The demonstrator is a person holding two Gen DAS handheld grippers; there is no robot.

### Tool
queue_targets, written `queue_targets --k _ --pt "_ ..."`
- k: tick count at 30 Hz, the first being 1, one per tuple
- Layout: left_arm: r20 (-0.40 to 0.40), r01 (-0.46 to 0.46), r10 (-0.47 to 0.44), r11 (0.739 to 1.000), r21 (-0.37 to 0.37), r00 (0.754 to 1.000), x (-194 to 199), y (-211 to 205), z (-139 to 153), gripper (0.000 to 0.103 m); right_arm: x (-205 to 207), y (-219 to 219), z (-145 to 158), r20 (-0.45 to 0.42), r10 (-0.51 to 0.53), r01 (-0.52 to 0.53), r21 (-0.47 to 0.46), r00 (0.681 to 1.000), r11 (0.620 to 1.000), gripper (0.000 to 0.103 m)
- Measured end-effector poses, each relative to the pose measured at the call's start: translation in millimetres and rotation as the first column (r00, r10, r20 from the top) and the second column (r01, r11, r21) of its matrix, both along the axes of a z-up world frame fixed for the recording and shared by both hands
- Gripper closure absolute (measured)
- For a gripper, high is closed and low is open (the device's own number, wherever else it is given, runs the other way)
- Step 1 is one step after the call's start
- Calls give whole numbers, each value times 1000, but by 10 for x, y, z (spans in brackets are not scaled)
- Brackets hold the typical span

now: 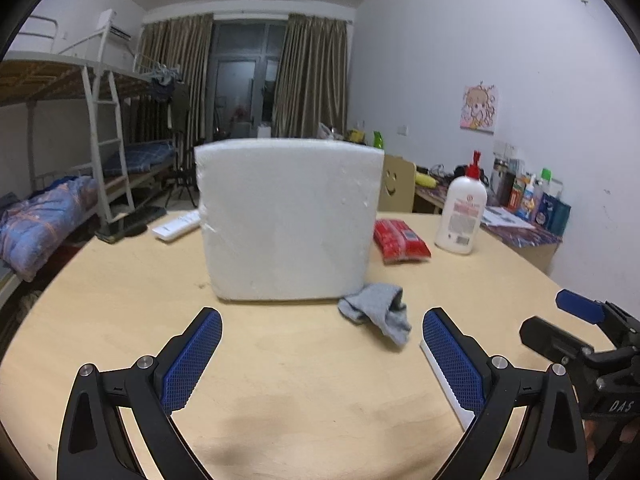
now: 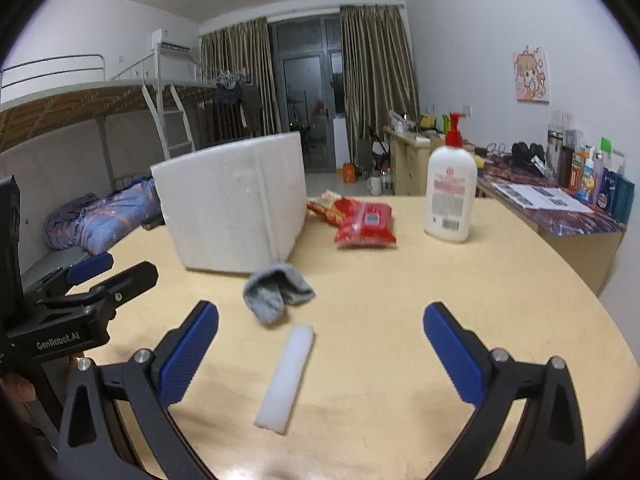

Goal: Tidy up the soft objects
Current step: 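Withdraw both open tools from the foam box back over the table, then reach the left tool to the grey sock and close on it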

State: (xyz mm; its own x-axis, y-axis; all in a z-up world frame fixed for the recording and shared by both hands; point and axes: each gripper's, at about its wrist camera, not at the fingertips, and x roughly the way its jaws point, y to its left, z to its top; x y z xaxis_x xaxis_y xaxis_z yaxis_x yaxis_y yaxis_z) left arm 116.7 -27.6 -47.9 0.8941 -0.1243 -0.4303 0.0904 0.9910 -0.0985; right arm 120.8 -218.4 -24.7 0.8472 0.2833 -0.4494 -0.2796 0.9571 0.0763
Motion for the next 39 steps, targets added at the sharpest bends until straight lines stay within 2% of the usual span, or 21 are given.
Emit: queue_targets --k 7,11,14,17,19,22,24,26,29,34,39 --pt "-28 34 -34 999 -1 999 95 -50 -47 2 38 30 -52 -30 19 -19 -19 999 1000 0" --pt "-70 73 -73 997 -11 995 197 -68 -79 2 75 43 -118 -67 34 -37 -44 997 998 0" --pt "-105 96 -95 995 9 990 310 -122 -106 2 101 47 -160 -90 50 -55 -56 995 997 0" --pt "-153 128 -128 992 -10 980 453 -165 -122 2 121 74 -214 -122 79 -88 -78 989 993 0" --pt "-189 121 -119 993 -3 975 542 -183 -147 2 132 83 -240 -140 96 -109 -88 986 990 0" --pt "-253 136 -137 991 -21 958 701 -214 -222 4 145 113 -268 -160 124 -142 -107 979 984 0" --pt "-284 161 -167 986 -44 944 774 -245 -262 5 164 140 -317 -181 139 -163 -122 974 979 3" --pt "-314 167 -174 985 -50 933 840 -277 -296 8 180 167 -378 -206 160 -188 -127 965 974 15" --pt "-346 176 -185 983 -58 920 937 -328 -325 10 206 214 -457 -236 181 -216 -131 955 968 16" --pt "-406 177 -193 981 -76 893 1081 -371 -422 19 243 299 -518 -256 204 -245 -138 945 960 16" --pt "-435 187 -202 979 -78 878 1181 -420 -474 24 288 374 -562 -286 226 -276 -150 931 949 30"
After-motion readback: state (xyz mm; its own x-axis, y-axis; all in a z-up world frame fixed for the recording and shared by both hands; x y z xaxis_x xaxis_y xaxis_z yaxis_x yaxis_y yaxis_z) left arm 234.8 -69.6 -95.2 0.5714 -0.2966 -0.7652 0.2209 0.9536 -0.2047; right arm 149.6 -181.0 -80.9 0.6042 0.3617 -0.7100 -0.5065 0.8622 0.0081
